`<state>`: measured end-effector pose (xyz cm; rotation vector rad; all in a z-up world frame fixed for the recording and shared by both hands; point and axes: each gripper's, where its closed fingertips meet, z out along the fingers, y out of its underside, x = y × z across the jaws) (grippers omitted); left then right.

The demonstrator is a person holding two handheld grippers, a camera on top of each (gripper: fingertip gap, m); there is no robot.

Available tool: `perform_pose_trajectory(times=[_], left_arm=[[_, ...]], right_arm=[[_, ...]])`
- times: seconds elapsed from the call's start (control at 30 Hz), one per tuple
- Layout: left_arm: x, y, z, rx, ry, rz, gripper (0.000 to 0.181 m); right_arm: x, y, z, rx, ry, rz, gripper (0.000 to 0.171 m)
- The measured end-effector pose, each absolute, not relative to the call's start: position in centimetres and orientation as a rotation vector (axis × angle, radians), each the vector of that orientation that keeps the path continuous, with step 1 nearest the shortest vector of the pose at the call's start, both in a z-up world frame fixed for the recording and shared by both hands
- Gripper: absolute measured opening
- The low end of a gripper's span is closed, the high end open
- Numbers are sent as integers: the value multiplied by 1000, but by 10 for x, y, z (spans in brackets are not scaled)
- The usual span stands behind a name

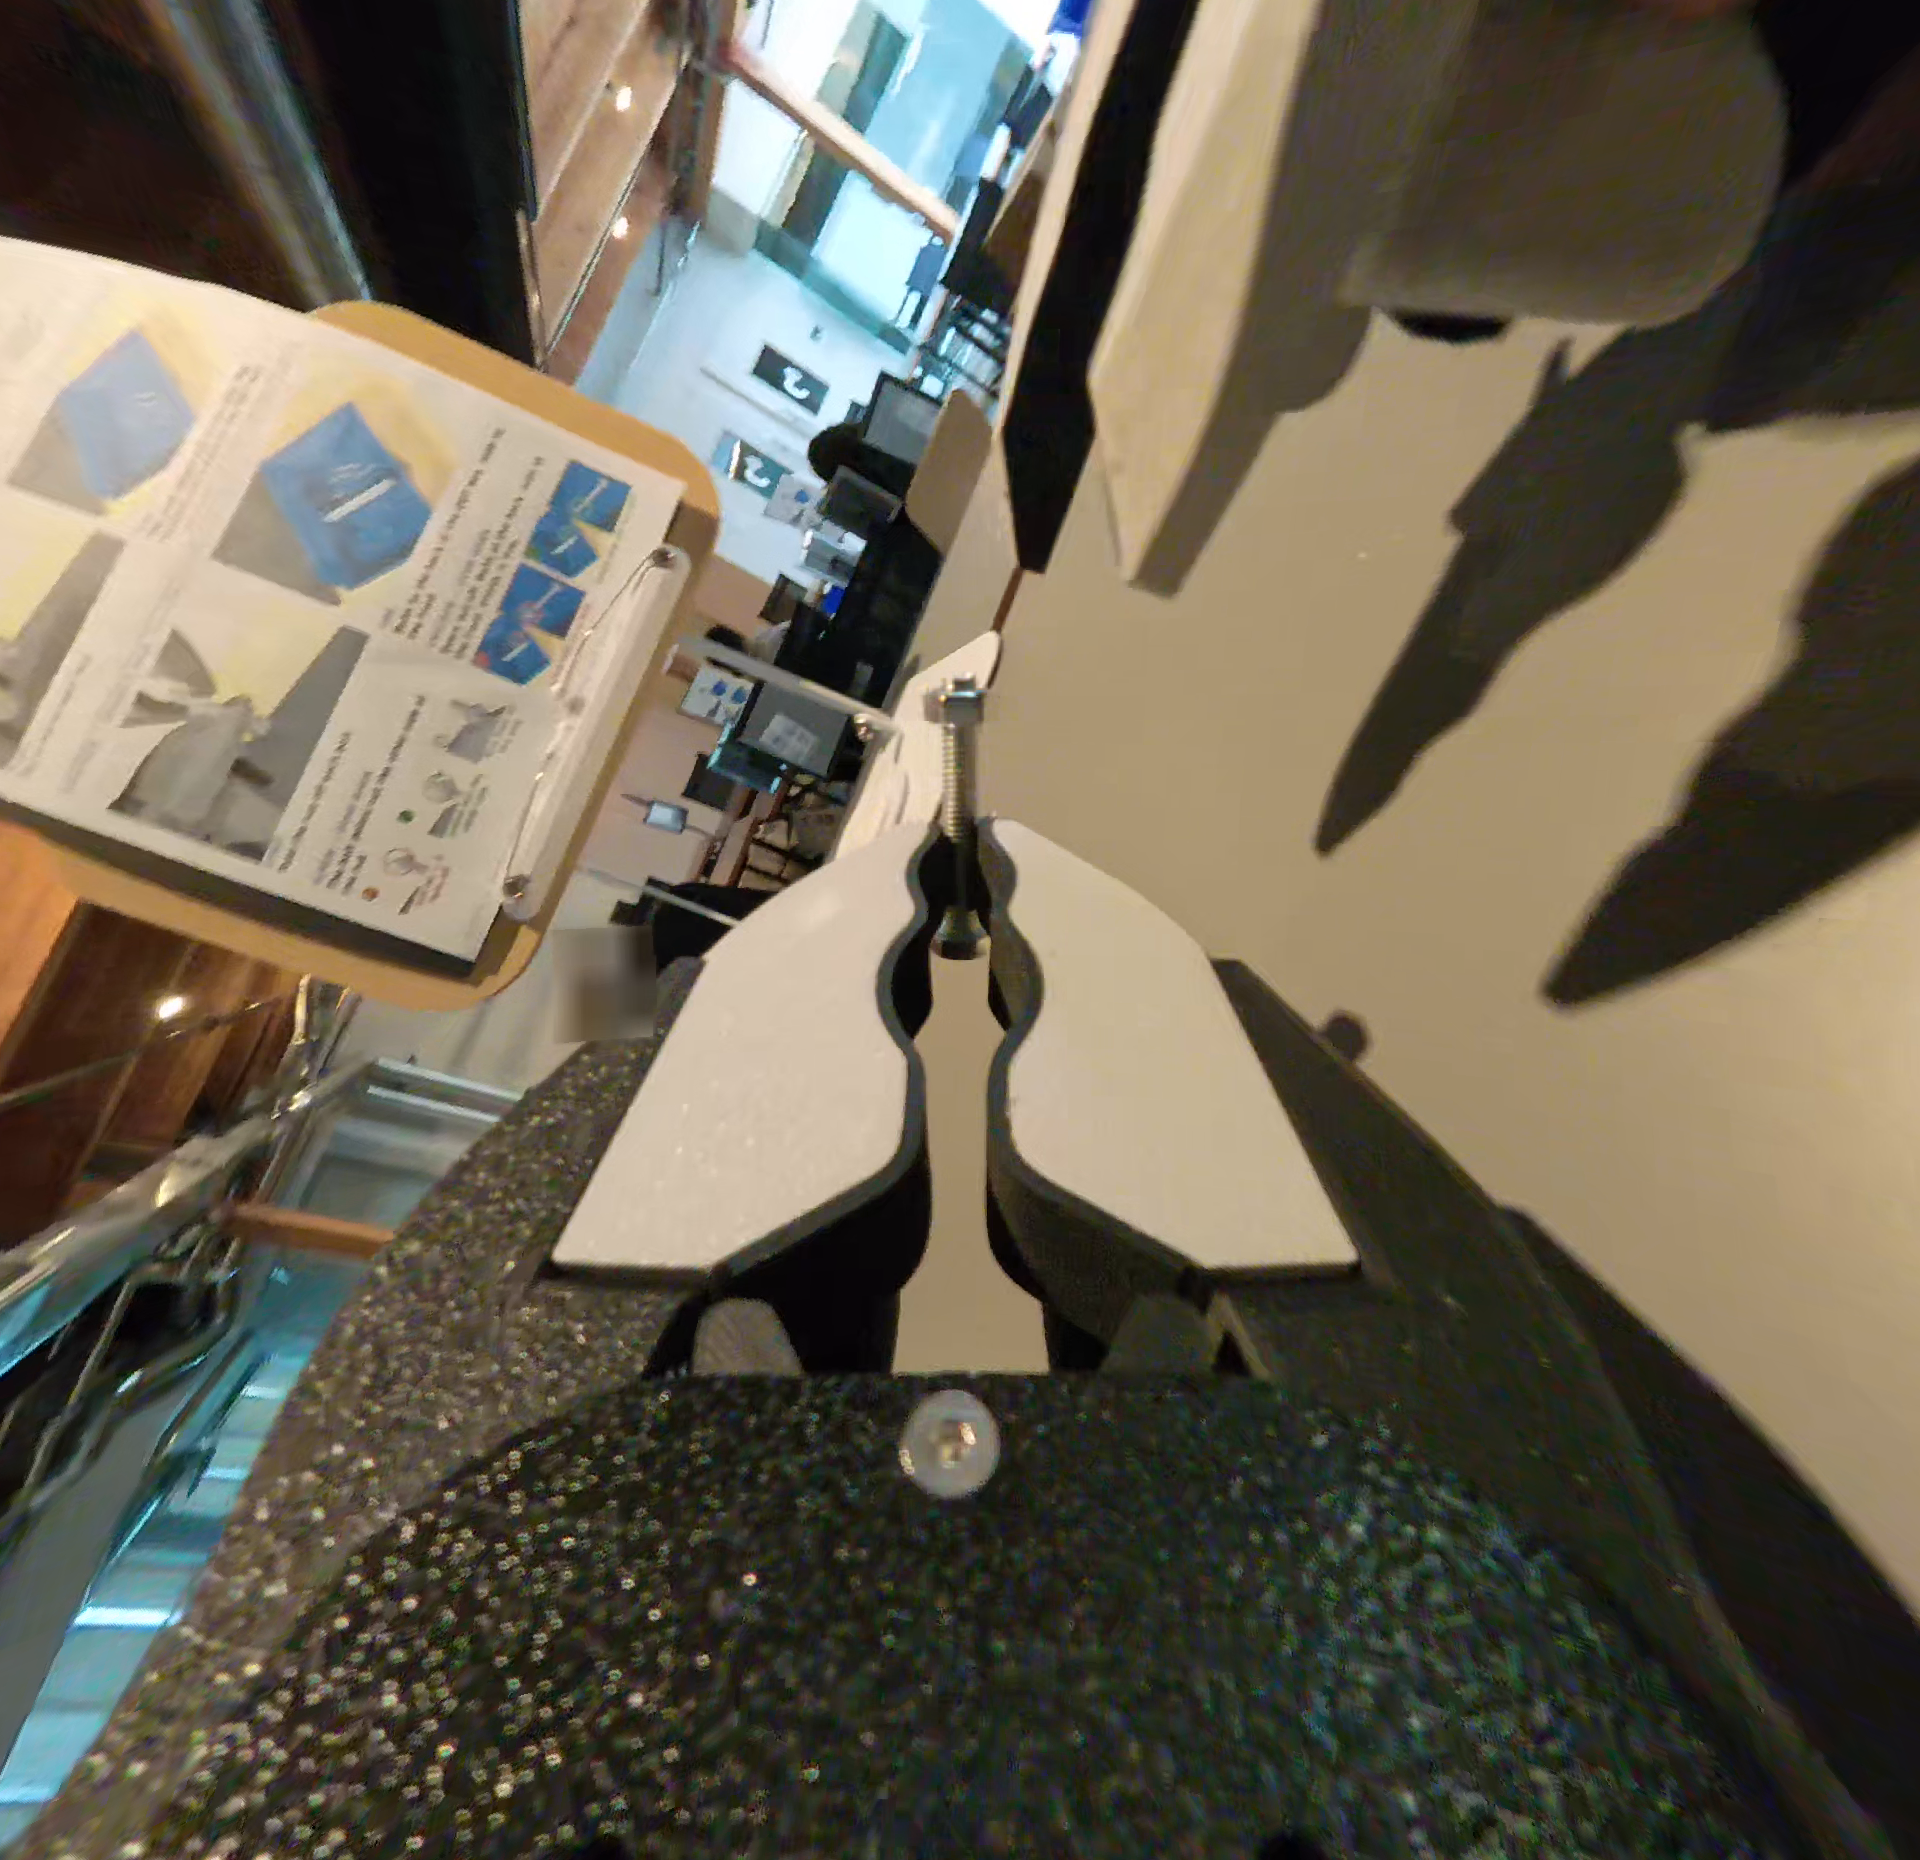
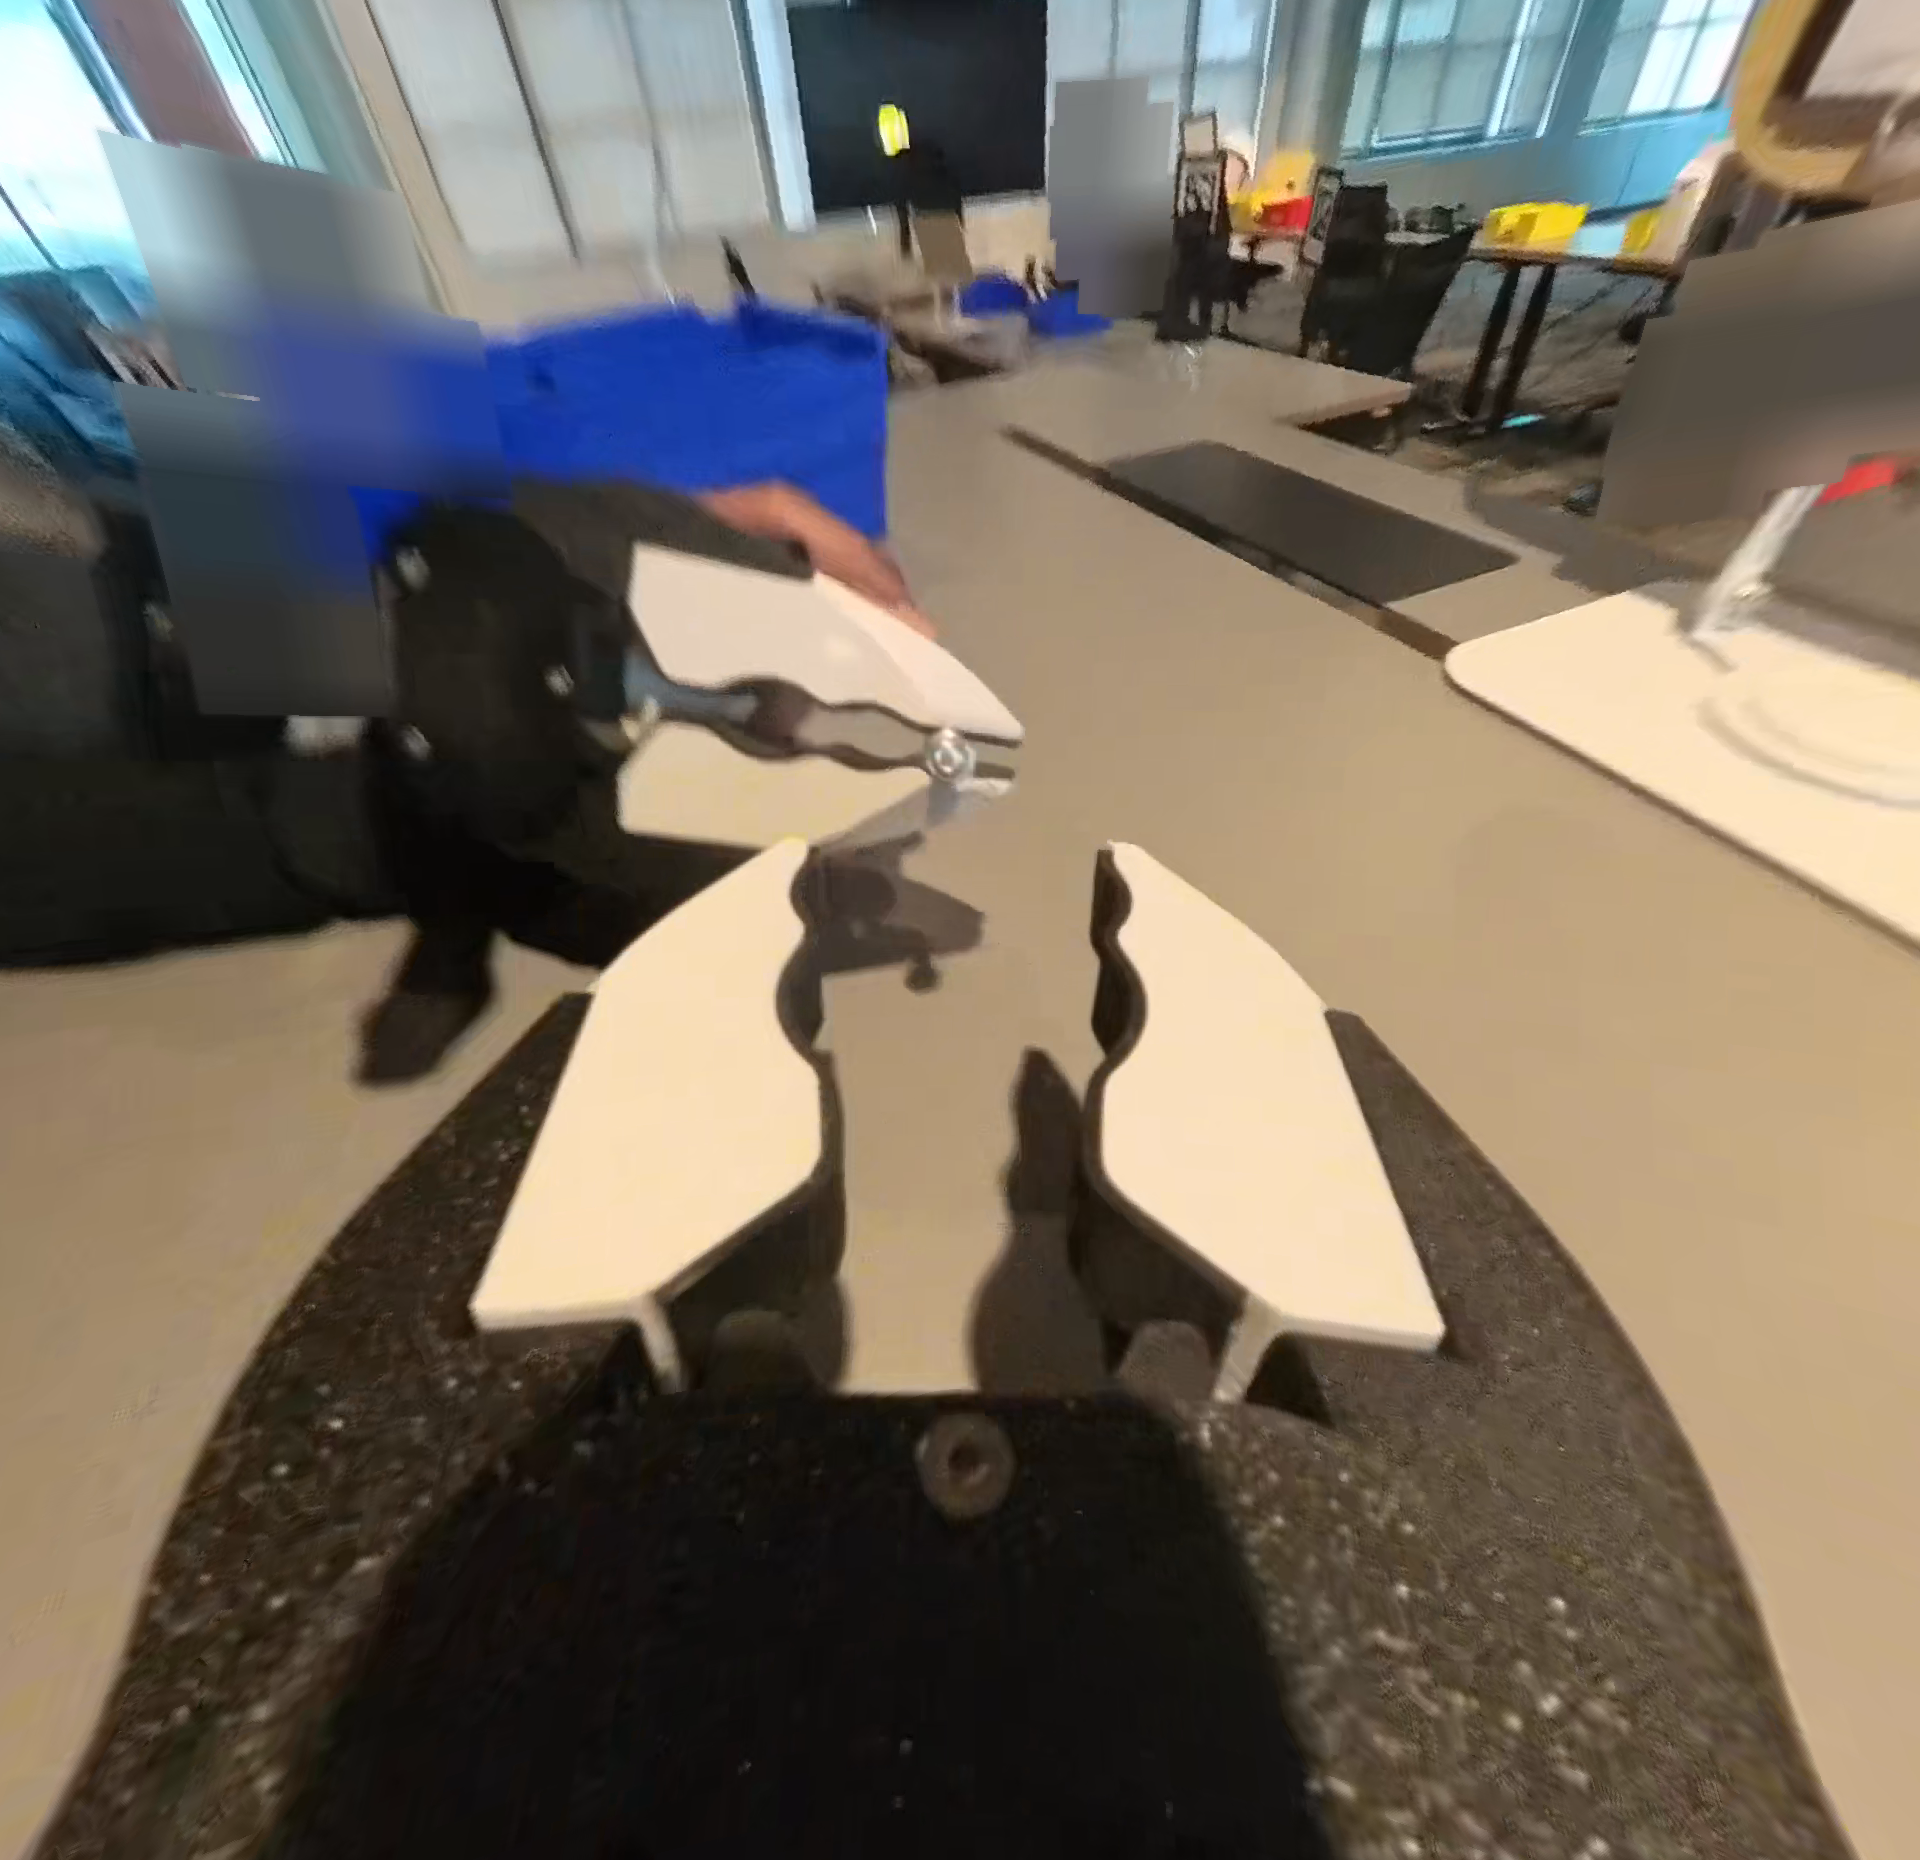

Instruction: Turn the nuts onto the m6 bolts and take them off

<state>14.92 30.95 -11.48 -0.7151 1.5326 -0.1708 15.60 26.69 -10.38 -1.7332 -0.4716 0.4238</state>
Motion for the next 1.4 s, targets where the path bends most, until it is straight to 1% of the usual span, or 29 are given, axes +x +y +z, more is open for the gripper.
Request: perform_pose_trajectory(times=[0.07, 0.1, 0.3, 0.57, 0.93, 1.4], left_arm=[[150, 305, -119, -715, 1554, -204, 5], [150, 303, -120, -713, 1561, -218, 5], [150, 297, -126, -705, 1592, -230, 6], [149, 300, -128, -666, 1590, -110, 5], [139, 295, -122, -658, 1495, 160, 6], [139, 276, -116, -636, 1473, 149, 5]], right_arm=[[159, 265, -111, -1742, -569, 284, 50], [156, 264, -109, -1721, -590, 275, 51], [145, 262, -111, -1687, -673, 244, 43], [144, 263, -112, -1699, -679, 283, 30], [143, 260, -107, -1677, -662, 366, 30], [135, 253, -105, -1651, -693, 408, 25]])
